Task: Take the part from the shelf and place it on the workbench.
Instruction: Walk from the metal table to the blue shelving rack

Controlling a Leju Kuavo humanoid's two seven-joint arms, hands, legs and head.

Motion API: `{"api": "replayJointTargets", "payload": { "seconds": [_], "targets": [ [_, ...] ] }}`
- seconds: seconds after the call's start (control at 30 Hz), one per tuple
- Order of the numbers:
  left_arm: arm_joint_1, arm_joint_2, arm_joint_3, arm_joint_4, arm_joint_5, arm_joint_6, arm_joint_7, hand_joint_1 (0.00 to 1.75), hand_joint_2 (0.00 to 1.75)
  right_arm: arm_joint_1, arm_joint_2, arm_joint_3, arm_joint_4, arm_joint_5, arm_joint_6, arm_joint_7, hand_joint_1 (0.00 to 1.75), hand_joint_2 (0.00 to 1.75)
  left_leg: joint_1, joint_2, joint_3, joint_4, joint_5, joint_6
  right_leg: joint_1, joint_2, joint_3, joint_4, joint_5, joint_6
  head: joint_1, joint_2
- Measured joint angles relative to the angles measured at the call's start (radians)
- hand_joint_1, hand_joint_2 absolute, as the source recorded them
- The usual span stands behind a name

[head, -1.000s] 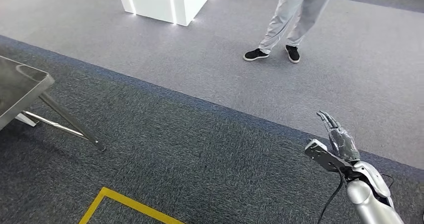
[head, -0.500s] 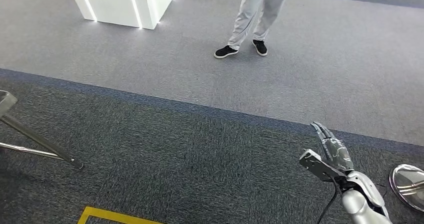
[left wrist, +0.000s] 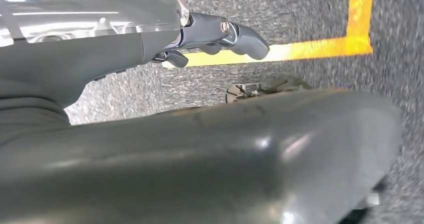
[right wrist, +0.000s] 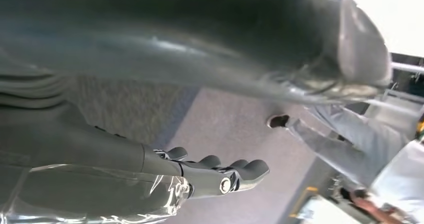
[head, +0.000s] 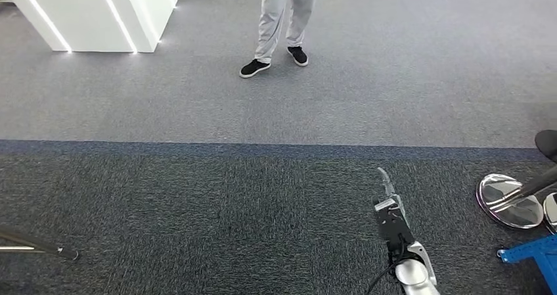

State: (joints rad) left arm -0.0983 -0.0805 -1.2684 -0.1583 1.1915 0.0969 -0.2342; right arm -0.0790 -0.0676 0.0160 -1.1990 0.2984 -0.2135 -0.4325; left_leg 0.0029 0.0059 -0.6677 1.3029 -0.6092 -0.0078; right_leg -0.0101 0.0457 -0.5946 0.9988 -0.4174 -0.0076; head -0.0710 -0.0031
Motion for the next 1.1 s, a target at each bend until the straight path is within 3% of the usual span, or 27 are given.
{"api": "replayJointTargets", "payload": {
  "seconds": [0.03,0.1,0.13,0.17,0.23,0.3,0.33,0.4,0.47,0.5,0.53,0.57,0.63,0.67,0.7,0.77,0.8,0.87,0.9,0.93,1.0,1.03,1.07,1.1],
  "targets": [
    [-0.001,0.0,-0.004,0.0,-0.002,-0.001,0.0,0.0,0.0,0.007,0.022,0.0,0.002,-0.017,-0.003,-0.003,0.0,0.0,0.001,-0.003,0.013,-0.039,0.033,0.0,0.0,0.014,0.0,0.002,-0.001,0.001,0.0,0.0],
    [-0.005,0.0,-0.01,0.0,-0.004,-0.003,0.0,0.0,0.0,0.014,0.063,0.0,0.006,-0.049,-0.006,-0.005,0.0,0.0,0.005,-0.019,0.07,-0.181,0.109,0.002,0.0,0.038,-0.001,0.009,-0.005,0.005,0.0,0.0],
    [-0.009,0.0,-0.012,0.0,-0.003,-0.005,0.0,0.0,0.0,0.015,0.079,0.0,0.008,-0.061,-0.007,-0.005,0.0,0.0,0.007,-0.028,0.091,-0.239,0.129,0.005,0.001,0.047,-0.003,0.012,-0.01,0.01,0.0,0.0],
    [-0.013,0.0,-0.013,0.0,0.001,-0.008,0.0,0.0,0.0,0.016,0.092,0.0,0.011,-0.069,-0.01,-0.004,0.0,0.0,0.006,-0.033,0.103,-0.273,0.134,0.011,0.002,0.053,-0.005,0.012,-0.017,0.016,0.0,0.0],
    [-0.02,-0.001,-0.013,0.0,0.015,-0.016,0.003,0.0,0.0,0.019,0.107,-0.001,0.017,-0.076,-0.015,0.003,0.0,0.0,0.004,-0.033,0.109,-0.292,0.123,0.027,0.003,0.057,-0.004,0.017,-0.016,0.03,0.0,0.0],
    [-0.019,-0.002,-0.013,0.0,0.027,-0.021,0.011,0.0,0.0,0.02,0.116,-0.001,0.023,-0.073,-0.017,0.012,0.0,0.0,0.003,-0.028,0.127,-0.299,0.124,0.043,0.002,0.03,-0.006,0.04,-0.017,0.038,0.0,0.0],
    [-0.017,-0.002,-0.013,0.0,0.029,-0.021,0.016,0.0,0.0,0.02,0.12,-0.001,0.025,-0.069,-0.018,0.016,0.0,0.0,0.002,-0.024,0.137,-0.299,0.122,0.048,0.001,0.009,-0.019,0.068,-0.032,0.041,0.0,0.0],
    [-0.015,-0.002,-0.013,0.0,0.032,-0.021,0.025,0.0,0.0,0.021,0.129,-0.001,0.029,-0.06,-0.019,0.022,0.0,0.0,-0.002,-0.016,0.157,-0.298,0.113,0.053,-0.001,-0.027,-0.086,0.181,-0.076,0.049,0.0,0.0],
    [-0.013,-0.003,-0.013,0.0,0.032,-0.021,0.034,0.0,0.0,0.031,0.136,-0.001,0.031,-0.05,-0.023,0.028,0.0,0.0,-0.004,-0.011,0.177,-0.298,0.094,0.051,-0.003,-0.036,-0.166,0.287,-0.112,0.053,0.0,0.0],
    [-0.011,-0.003,-0.013,0.0,0.032,-0.021,0.037,0.0,0.0,0.038,0.139,-0.001,0.032,-0.046,-0.024,0.029,0.0,0.0,-0.004,-0.01,0.19,-0.298,0.082,0.05,-0.003,-0.037,-0.187,0.297,-0.116,0.053,0.0,0.0],
    [-0.011,-0.003,-0.013,0.0,0.032,-0.021,0.04,0.0,0.0,0.043,0.14,-0.001,0.032,-0.044,-0.026,0.03,0.0,0.0,-0.004,-0.008,0.207,-0.298,0.07,0.048,-0.003,-0.038,-0.191,0.272,-0.107,0.05,0.0,0.0],
    [-0.011,-0.003,-0.013,0.0,0.032,-0.021,0.041,0.0,0.0,0.047,0.141,-0.001,0.032,-0.042,-0.027,0.03,0.0,0.0,-0.004,-0.007,0.225,-0.299,0.055,0.046,-0.002,-0.04,-0.18,0.217,-0.08,0.046,0.0,0.0],
    [-0.011,-0.004,-0.013,0.0,0.032,-0.021,0.042,0.0,0.0,0.051,0.141,-0.001,0.032,-0.04,-0.029,0.031,0.0,0.0,-0.004,-0.003,0.256,-0.304,0.026,0.04,0.005,-0.05,-0.15,0.096,0.022,0.033,0.0,0.0],
    [-0.012,-0.004,-0.013,0.0,0.032,-0.021,0.043,0.0,0.0,0.052,0.142,-0.001,0.032,-0.038,-0.03,0.033,0.0,0.0,-0.003,-0.002,0.268,-0.312,0.014,0.035,0.011,-0.055,-0.139,0.059,0.058,0.025,0.001,0.0],
    [-0.012,-0.006,-0.013,0.0,0.032,-0.02,0.044,0.0,0.0,0.055,0.144,-0.001,0.029,-0.035,-0.03,0.034,0.0,0.0,-0.003,0.0,0.283,-0.321,0.01,0.029,0.016,-0.057,-0.132,0.037,0.079,0.017,0.001,0.0],
    [-0.014,-0.008,-0.013,0.0,0.031,-0.019,0.046,0.0,0.0,0.06,0.147,-0.001,0.021,-0.028,-0.031,0.038,0.0,0.0,-0.001,0.003,0.297,-0.314,0.029,0.014,0.019,-0.052,-0.106,0.02,0.062,0.0,0.001,0.0],
    [-0.015,-0.008,-0.013,0.0,0.03,-0.018,0.046,0.0,0.0,0.065,0.149,-0.002,0.016,-0.025,-0.031,0.039,0.0,0.0,-0.001,0.003,0.286,-0.275,0.053,0.008,0.017,-0.048,-0.084,0.009,0.054,-0.008,0.001,0.0],
    [-0.016,-0.009,-0.013,0.0,0.029,-0.016,0.046,0.0,0.0,0.074,0.151,-0.003,0.009,-0.02,-0.031,0.044,0.0,0.0,0.001,0.001,0.204,-0.136,0.087,0.002,0.014,-0.043,-0.03,-0.004,0.025,-0.02,0.001,0.001],
    [-0.016,-0.009,-0.013,0.0,0.028,-0.016,0.046,0.0,0.0,0.079,0.154,-0.004,0.007,-0.017,-0.03,0.046,0.0,0.0,0.002,0.0,0.149,-0.066,0.077,0.0,0.015,-0.042,-0.004,-0.007,0.006,-0.024,0.001,0.0],
    [-0.015,-0.008,-0.014,0.0,0.027,-0.017,0.047,0.0,0.0,0.083,0.157,-0.004,0.006,-0.015,-0.029,0.048,0.0,0.0,0.002,0.0,0.096,-0.018,0.04,-0.002,0.015,-0.04,0.022,-0.008,-0.012,-0.025,0.0,0.0],
    [-0.012,-0.008,-0.014,0.0,0.025,-0.021,0.049,0.0,0.0,0.092,0.164,-0.005,0.005,-0.011,-0.025,0.054,0.0,0.0,0.002,0.0,0.018,-0.006,-0.067,-0.004,0.015,-0.031,0.073,-0.009,-0.048,-0.026,0.0,0.0],
    [-0.012,-0.008,-0.014,0.0,0.025,-0.022,0.05,0.0,0.0,0.096,0.166,-0.005,0.006,-0.008,-0.023,0.056,0.0,0.0,0.002,-0.001,-0.008,-0.032,-0.097,-0.003,0.015,-0.025,0.099,-0.009,-0.066,-0.024,0.0,0.0],
    [-0.012,-0.008,-0.015,0.0,0.024,-0.023,0.05,0.0,0.0,0.099,0.168,-0.005,0.006,-0.006,-0.02,0.058,0.0,0.0,0.001,-0.001,-0.028,-0.073,-0.089,0.0,0.015,-0.021,0.124,-0.009,-0.086,-0.023,0.0,0.0],
    [-0.011,-0.008,-0.015,0.0,0.023,-0.024,0.049,0.0,0.0,0.101,0.17,-0.005,0.006,-0.003,-0.018,0.059,0.0,0.0,0.0,-0.002,-0.041,-0.127,-0.026,0.005,0.015,-0.018,0.144,-0.009,-0.107,-0.022,0.0,0.0]
  ]
}}
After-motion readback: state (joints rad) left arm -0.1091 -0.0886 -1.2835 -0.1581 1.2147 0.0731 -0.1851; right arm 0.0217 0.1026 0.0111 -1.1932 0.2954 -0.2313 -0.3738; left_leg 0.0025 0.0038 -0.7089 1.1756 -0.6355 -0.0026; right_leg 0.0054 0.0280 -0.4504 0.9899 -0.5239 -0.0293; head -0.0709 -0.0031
